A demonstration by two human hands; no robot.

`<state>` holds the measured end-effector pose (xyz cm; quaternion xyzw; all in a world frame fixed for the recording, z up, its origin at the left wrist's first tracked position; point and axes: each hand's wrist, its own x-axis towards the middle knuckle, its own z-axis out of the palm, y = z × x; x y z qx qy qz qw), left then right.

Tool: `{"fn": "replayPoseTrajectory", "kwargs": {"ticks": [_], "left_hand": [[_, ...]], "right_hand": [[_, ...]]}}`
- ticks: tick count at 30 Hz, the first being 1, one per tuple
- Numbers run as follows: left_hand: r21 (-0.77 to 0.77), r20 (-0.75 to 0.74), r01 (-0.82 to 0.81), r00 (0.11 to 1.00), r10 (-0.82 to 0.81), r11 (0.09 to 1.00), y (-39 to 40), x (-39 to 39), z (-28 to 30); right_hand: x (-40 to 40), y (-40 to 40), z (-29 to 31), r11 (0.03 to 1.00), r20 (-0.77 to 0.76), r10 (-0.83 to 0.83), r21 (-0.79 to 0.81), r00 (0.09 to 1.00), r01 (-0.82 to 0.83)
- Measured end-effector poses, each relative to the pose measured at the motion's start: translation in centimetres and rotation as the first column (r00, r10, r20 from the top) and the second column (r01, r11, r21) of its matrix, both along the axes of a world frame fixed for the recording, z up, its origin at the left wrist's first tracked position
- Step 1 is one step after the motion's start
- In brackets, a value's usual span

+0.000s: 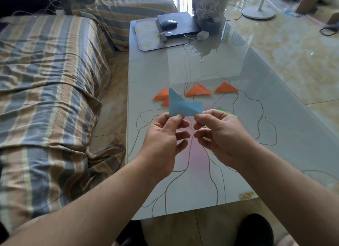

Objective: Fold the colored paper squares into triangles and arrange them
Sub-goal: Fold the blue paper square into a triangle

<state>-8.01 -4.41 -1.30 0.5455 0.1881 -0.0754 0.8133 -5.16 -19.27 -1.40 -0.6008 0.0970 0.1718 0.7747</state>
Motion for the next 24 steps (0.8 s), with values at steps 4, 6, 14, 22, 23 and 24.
{"fn": "replayPoseTrajectory", "kwargs": {"ticks": [4,6,14,22,23,24], "left_hand": [[-0.004,0.016,0.008,1.0,-0.008,1.0,-0.01,-0.13,0.07],[0.015,0.03,0.013,0.999,-0.013,1.0,-0.05,-0.15,0.05],[0.059,0.014,0.03,0.999,-0.031,0.998,0.03,-0.13,-0.29],[-0.016,0.058,-0.004,0.998,0.004,1.0,0.36,0.25,-0.24],[0.017,0.066,-0.016,0.998,0.015,1.0,0.46,0.37,-0.38],[0.06,0.07,-0.033,0.997,0.029,0.998,0.63,0.53,-0.53]], "right_hand": [[-0.01,0.01,0.07,1.0,-0.005,-0.012,-0.004,1.0,0.012],[-0.02,-0.02,0.08,1.0,-0.007,-0.014,-0.007,1.0,0.014],[0.01,-0.11,0.3,1.0,-0.016,-0.013,-0.009,1.0,0.013],[0.09,0.01,0.01,0.997,-0.114,0.073,-0.028,0.991,-0.077],[0.0,0.04,-0.02,0.99,-0.139,0.118,-0.056,0.983,-0.127],[-0.05,0.07,-0.03,0.981,-0.162,0.15,-0.1,0.975,-0.168]]}}
